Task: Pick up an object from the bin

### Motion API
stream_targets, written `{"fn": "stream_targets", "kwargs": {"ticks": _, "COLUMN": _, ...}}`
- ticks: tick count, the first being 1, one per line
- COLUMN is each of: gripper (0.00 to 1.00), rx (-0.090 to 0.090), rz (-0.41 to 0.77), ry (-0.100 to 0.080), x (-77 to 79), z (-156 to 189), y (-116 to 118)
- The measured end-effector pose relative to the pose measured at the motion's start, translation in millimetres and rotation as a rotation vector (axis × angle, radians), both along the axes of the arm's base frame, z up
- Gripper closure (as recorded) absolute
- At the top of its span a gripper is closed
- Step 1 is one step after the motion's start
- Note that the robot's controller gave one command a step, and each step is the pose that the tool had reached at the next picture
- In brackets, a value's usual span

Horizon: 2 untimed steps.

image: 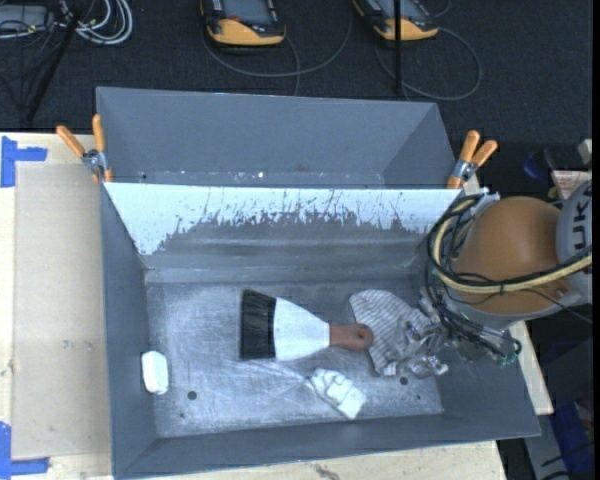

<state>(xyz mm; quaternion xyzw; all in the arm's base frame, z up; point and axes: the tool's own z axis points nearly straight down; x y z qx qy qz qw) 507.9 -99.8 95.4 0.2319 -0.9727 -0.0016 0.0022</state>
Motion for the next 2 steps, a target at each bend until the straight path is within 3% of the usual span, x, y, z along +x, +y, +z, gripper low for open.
{"fn": "stream_targets", "kwargs": {"ticks": 1, "gripper": 1.0, "rx": 0.002, "rz": -0.02, "ry": 0.006, "x": -1.6, "z": 21.1, "y": 0.6}}
{"fn": "stream_targets", "kwargs": {"ticks": 2, "gripper": 1.0, "rx": 0.0, "rz": -0.025, "ry": -0.004, "x": 0.6, "z": 42.7, "y": 0.4}}
